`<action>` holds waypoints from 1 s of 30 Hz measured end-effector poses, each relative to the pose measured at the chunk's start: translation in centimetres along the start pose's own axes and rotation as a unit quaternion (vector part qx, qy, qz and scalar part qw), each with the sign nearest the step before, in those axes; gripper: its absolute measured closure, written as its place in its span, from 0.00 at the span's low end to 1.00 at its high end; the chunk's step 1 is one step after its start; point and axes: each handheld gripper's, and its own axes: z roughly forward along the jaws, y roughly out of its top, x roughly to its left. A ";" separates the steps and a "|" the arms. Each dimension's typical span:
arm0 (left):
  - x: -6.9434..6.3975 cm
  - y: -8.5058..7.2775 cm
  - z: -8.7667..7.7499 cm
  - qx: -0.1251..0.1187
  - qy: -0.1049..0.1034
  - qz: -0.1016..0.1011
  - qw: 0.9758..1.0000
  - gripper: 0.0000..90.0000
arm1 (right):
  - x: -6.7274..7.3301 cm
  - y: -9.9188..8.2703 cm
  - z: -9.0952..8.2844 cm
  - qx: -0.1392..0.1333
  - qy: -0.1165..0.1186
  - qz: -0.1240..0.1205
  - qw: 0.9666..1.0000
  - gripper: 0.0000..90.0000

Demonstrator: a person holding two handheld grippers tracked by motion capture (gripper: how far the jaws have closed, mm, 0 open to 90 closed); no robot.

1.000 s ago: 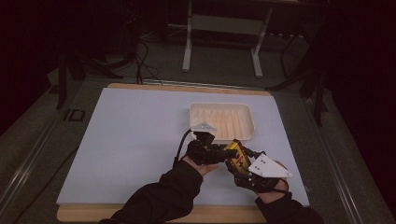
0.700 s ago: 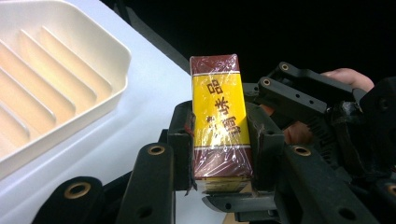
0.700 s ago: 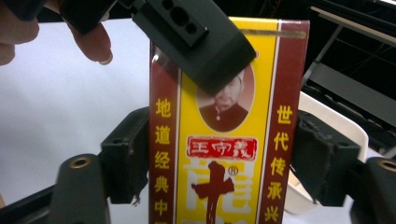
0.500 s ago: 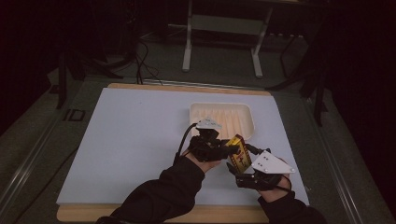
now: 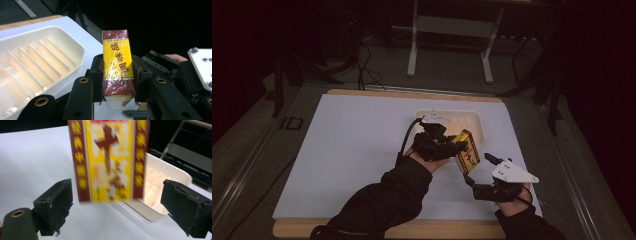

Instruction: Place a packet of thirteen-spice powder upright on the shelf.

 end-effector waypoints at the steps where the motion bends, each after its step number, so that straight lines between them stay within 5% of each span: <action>1: 0.1 0.2 -0.2 -0.004 0.005 -0.003 1.000 0.76 | -0.2 -0.1 -0.1 0.002 0.000 0.002 1.000 0.12; 18: 2.8 2.8 -1.2 -0.025 0.092 -0.002 0.995 0.76 | -0.9 -0.8 -1.3 -0.008 -0.006 0.024 1.000 0.12; 30: 5.5 4.3 -0.6 -0.033 0.163 -0.027 0.986 0.76 | -0.7 -1.1 -1.0 -0.007 0.003 0.031 0.999 0.12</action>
